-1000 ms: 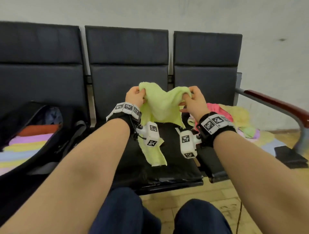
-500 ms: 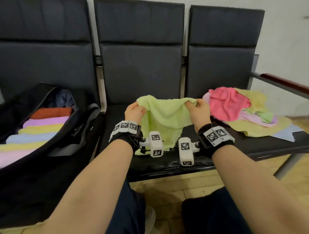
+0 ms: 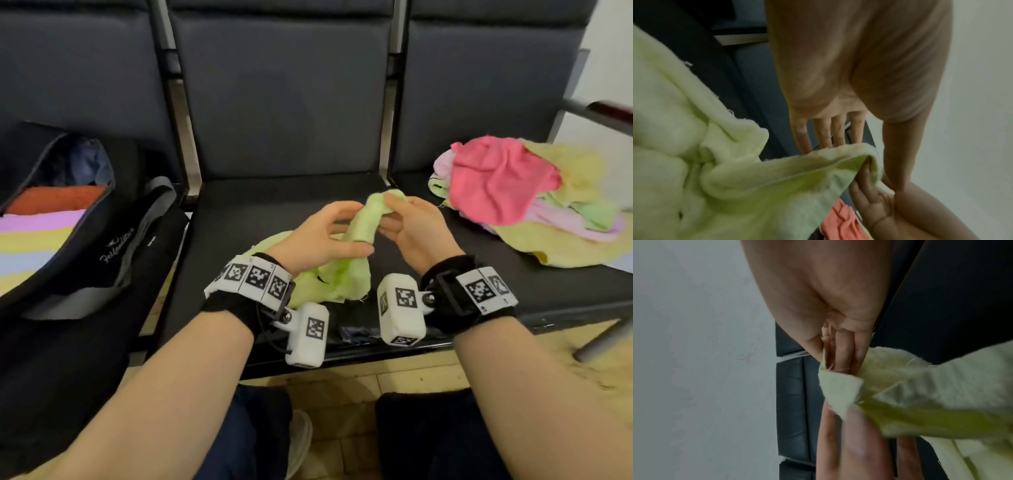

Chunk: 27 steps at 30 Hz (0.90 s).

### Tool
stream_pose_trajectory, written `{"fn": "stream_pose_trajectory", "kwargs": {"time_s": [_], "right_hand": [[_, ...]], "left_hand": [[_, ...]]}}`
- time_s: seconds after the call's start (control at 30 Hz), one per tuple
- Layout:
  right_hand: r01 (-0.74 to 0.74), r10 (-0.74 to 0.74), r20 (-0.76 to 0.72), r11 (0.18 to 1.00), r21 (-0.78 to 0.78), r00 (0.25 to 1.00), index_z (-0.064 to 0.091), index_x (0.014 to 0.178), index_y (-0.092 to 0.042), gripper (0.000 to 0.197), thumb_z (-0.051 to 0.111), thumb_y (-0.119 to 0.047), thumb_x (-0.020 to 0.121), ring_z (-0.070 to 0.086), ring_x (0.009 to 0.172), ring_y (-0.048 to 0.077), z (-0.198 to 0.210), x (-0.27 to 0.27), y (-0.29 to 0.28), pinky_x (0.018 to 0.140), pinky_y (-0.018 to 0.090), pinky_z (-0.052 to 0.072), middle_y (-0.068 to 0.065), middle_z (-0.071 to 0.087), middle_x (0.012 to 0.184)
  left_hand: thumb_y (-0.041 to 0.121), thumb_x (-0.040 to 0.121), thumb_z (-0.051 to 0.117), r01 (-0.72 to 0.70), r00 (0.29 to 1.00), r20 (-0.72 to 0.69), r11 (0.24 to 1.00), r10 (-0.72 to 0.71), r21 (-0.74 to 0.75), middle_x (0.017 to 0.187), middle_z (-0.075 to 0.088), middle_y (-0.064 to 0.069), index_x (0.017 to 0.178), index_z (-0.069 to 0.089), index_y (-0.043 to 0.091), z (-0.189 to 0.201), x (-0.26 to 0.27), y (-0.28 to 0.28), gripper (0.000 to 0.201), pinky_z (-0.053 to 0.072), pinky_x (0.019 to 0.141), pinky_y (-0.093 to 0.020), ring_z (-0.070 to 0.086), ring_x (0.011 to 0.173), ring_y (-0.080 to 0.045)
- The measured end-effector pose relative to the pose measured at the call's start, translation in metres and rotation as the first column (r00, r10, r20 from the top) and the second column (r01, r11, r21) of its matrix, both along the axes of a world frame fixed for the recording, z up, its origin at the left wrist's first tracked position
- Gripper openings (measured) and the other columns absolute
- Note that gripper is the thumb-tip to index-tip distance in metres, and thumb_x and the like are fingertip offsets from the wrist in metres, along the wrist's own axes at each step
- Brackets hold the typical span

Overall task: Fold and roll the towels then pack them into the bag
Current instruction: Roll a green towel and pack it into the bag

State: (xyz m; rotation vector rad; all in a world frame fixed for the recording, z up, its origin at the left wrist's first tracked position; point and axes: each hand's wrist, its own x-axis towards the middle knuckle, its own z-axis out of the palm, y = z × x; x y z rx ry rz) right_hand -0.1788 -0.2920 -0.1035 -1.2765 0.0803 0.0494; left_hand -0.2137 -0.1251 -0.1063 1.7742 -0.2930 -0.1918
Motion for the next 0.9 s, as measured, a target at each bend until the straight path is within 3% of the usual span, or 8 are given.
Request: {"fn": "stream_pose_trajectory", "kwargs": {"time_s": [0.1, 0.2, 0.37, 0.43, 0.5, 0.6, 0.7, 0.9], "right_hand": [[-0.074, 0.076, -0.006, 0.989, 0.127, 0.997, 0.056, 0.096, -0.008, 0.008, 0.051, -0.013, 0.098, 0.072, 0.088, 0.021, -0.002, -0.004, -0.008, 0.074, 0.03, 0.058, 0.008, 0.073, 0.095], [-0.14, 0.14, 0.009, 0.978, 0.155, 0.99, 0.057, 0.092, -0.008, 0.01, 0.05, -0.011, 0.098, 0.071, 0.089, 0.02, -0.006, -0.01, -0.007, 0.08, 0.032, 0.058, 0.009, 0.073, 0.095], [0.037, -0.04, -0.021, 0.994, -0.106, 0.999, 0.053, 0.102, -0.004, 0.015, 0.062, -0.011, 0.092, 0.056, 0.05, 0.007, -0.016, -0.009, -0.009, 0.07, 0.03, 0.053, 0.007, 0.063, 0.077], [0.117, -0.123, -0.006, 0.956, -0.269, 0.992, 0.048, 0.101, -0.015, 0.026, 0.069, -0.014, 0.087, 0.058, 0.064, 0.011, -0.019, -0.009, -0.01, 0.074, 0.032, 0.049, 0.003, 0.058, 0.083], [0.113, -0.084, 0.098, 0.933, -0.341, 0.992, 0.047, 0.11, -0.024, 0.04, 0.072, -0.011, 0.082, 0.058, 0.096, 0.015, -0.015, -0.015, -0.008, 0.084, 0.029, 0.048, 0.0, 0.057, 0.106], [-0.137, 0.245, 0.241, 0.911, -0.389, 0.939, 0.056, 0.116, -0.028, 0.057, 0.069, 0.001, 0.069, 0.051, 0.121, 0.013, -0.003, -0.029, -0.011, 0.096, 0.028, 0.044, -0.004, 0.056, 0.127], [-0.335, 0.435, 0.253, 0.872, -0.356, 0.864, 0.059, 0.118, -0.012, 0.046, 0.069, 0.005, 0.077, 0.064, 0.103, 0.014, 0.004, -0.041, -0.008, 0.083, 0.024, 0.05, 0.005, 0.067, 0.113], [-0.069, 0.24, 0.36, 0.901, -0.429, 0.902, 0.07, 0.098, -0.012, 0.016, 0.063, -0.002, 0.089, 0.067, 0.078, 0.006, -0.002, -0.036, -0.012, 0.071, 0.02, 0.052, -0.007, 0.074, 0.082]], "left_hand": [[0.011, 0.075, 0.079, -0.042, 0.995, 0.09, 0.992, 0.032, 0.117, 0.129, 0.052, 0.003, 0.133, 0.043, 0.024, -0.012, 0.0, -0.003, 0.07, 0.05, 0.093, -0.028, 0.053, 0.117, -0.01], [0.008, 0.082, 0.07, -0.172, 0.963, 0.225, 0.98, 0.146, 0.104, 0.109, 0.061, 0.005, 0.117, 0.056, 0.02, -0.015, -0.002, -0.008, 0.04, 0.05, 0.085, -0.024, 0.06, 0.101, -0.01], [0.013, 0.09, 0.058, -0.326, 0.919, 0.28, 0.936, 0.279, 0.136, 0.07, 0.062, 0.006, 0.09, 0.06, 0.02, 0.0, 0.001, -0.002, 0.008, 0.045, 0.07, -0.023, 0.057, 0.074, -0.01], [0.017, 0.088, 0.062, -0.327, 0.921, 0.274, 0.933, 0.278, 0.15, 0.06, 0.059, 0.004, 0.084, 0.062, 0.021, 0.006, 0.0, 0.0, 0.005, 0.045, 0.068, -0.024, 0.053, 0.063, -0.01], [0.019, 0.084, 0.067, -0.324, 0.927, 0.245, 0.936, 0.285, 0.136, 0.064, 0.063, 0.003, 0.079, 0.066, 0.022, 0.01, -0.001, 0.003, 0.006, 0.046, 0.066, -0.023, 0.056, 0.065, -0.009], [0.016, 0.079, 0.071, -0.283, 0.947, 0.194, 0.952, 0.257, 0.12, 0.07, 0.065, 0.007, 0.076, 0.069, 0.021, 0.015, -0.002, -0.001, 0.006, 0.045, 0.069, -0.024, 0.06, 0.07, -0.007], [0.017, 0.078, 0.074, -0.259, 0.955, 0.183, 0.956, 0.233, 0.139, 0.067, 0.063, 0.008, 0.075, 0.069, 0.019, 0.021, 0.0, -0.01, 0.006, 0.044, 0.066, -0.023, 0.058, 0.067, -0.007], [0.026, 0.082, 0.074, -0.191, 0.971, 0.18, 0.967, 0.16, 0.17, 0.076, 0.068, 0.006, 0.09, 0.07, 0.013, 0.017, -0.006, -0.005, 0.016, 0.047, 0.062, -0.013, 0.061, 0.068, 0.0]]}}
